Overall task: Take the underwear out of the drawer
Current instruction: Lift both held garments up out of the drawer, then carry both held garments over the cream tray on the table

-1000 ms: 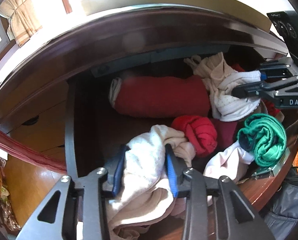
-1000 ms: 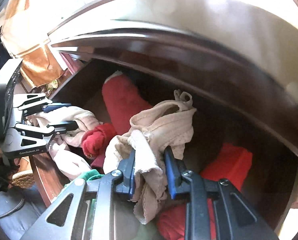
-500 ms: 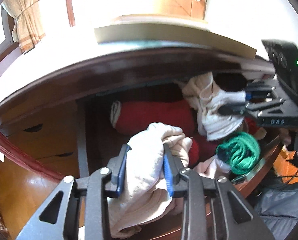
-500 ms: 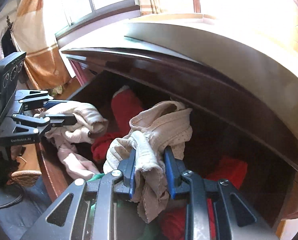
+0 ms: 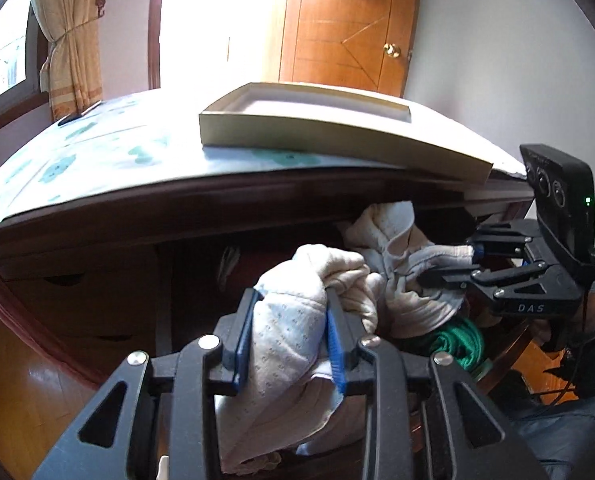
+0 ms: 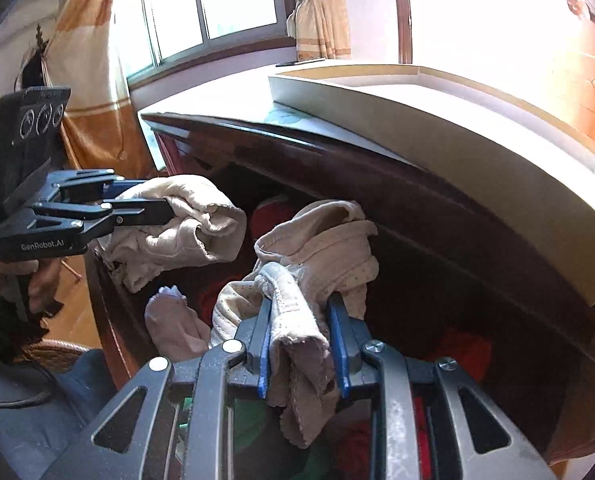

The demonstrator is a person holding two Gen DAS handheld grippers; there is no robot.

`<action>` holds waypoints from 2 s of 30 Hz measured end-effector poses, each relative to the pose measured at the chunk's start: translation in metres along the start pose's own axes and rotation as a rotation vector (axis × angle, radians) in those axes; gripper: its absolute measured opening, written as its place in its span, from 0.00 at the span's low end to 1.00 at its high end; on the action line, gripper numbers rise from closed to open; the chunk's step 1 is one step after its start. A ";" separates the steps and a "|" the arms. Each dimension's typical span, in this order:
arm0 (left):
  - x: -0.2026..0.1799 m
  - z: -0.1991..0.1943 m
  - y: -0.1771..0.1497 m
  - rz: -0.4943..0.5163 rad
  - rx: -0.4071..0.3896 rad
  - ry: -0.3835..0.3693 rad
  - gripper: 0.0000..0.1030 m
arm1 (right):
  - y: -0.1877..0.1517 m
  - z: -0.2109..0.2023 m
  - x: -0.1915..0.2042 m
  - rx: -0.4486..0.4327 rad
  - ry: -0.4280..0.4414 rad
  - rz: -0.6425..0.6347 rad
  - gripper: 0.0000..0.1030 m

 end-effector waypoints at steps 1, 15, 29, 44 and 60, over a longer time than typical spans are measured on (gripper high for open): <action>-0.001 -0.001 0.001 -0.001 -0.007 -0.004 0.29 | 0.000 -0.003 0.000 -0.008 0.006 0.007 0.26; -0.002 -0.004 0.018 -0.052 -0.119 -0.018 0.29 | -0.005 -0.044 -0.005 -0.132 0.016 -0.007 0.26; -0.015 -0.014 0.030 -0.045 -0.206 -0.044 0.29 | 0.001 -0.078 0.006 -0.266 0.017 -0.074 0.26; -0.024 -0.025 0.039 -0.046 -0.285 -0.061 0.29 | 0.014 -0.091 0.017 -0.378 0.000 -0.127 0.26; -0.028 -0.043 0.052 -0.062 -0.352 -0.060 0.29 | 0.023 -0.107 0.023 -0.481 0.029 -0.114 0.25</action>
Point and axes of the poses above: each gripper's, at about its wrist camera, not at the fingertips, and z roughly the way its jaws point, x to its left, y to its top, the point moved 9 cm from there along z, roughly the way its jaws point, and after that the axes turned 13 degrees about -x, right-handed, at the moved point
